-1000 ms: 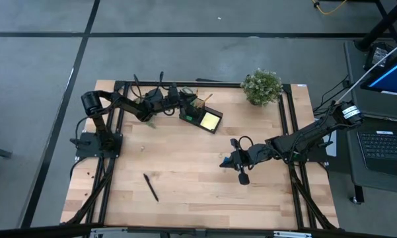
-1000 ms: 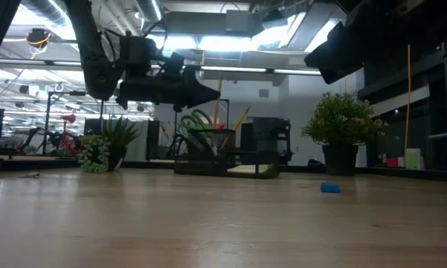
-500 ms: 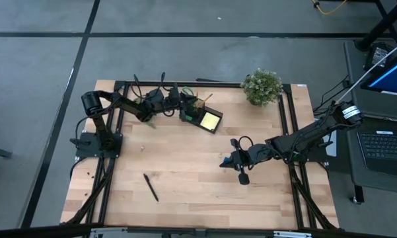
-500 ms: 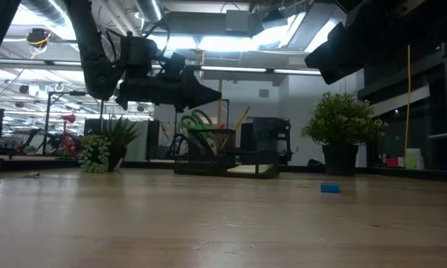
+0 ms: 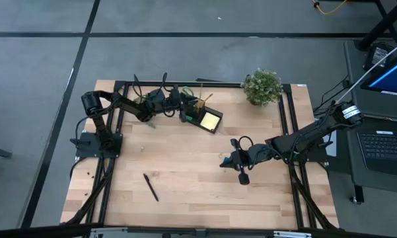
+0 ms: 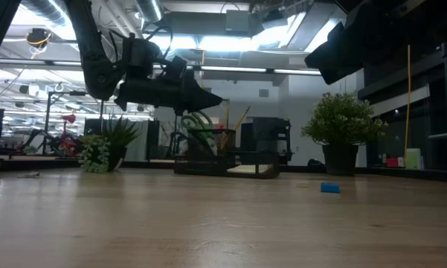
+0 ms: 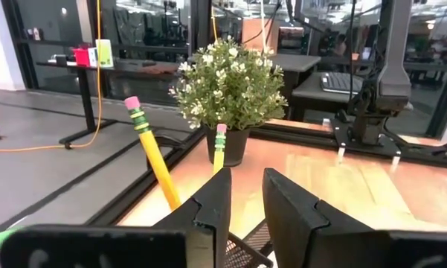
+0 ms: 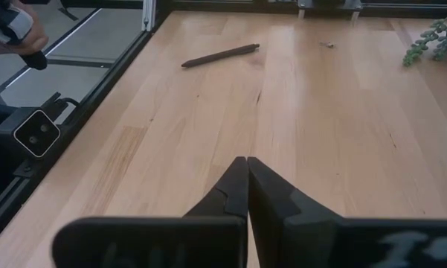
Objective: Pick and place office supplies into organizer
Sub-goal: Put the blue eraser into the desk organizer
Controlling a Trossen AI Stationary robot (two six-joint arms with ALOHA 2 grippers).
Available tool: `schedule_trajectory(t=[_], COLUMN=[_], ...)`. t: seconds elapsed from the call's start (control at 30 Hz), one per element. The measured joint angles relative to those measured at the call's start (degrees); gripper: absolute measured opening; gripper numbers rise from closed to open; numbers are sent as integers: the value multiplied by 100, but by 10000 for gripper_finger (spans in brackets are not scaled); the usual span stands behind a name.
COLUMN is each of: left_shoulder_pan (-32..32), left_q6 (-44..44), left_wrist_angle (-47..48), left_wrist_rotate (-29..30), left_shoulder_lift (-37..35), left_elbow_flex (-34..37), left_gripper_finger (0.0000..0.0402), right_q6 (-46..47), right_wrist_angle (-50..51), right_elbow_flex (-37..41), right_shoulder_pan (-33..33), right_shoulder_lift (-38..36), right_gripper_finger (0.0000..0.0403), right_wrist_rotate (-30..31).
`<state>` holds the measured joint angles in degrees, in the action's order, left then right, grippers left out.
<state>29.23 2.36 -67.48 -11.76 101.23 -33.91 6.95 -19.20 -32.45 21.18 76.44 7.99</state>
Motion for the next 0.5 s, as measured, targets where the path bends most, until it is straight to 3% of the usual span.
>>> schedule_trajectory(t=[0.5], left_shoulder_pan=[-239], left_q6=[-316], left_wrist_angle=[-170], left_wrist_rotate=[2], left_shoulder_lift=[-56], left_elbow_flex=[1], left_gripper_finger=[67], right_q6=[35], right_wrist_angle=[-4], right_elbow_flex=[0], right_shoulder_pan=[-1], right_shoulder_lift=[0], right_gripper_finger=[7], right_wrist_rotate=[0])
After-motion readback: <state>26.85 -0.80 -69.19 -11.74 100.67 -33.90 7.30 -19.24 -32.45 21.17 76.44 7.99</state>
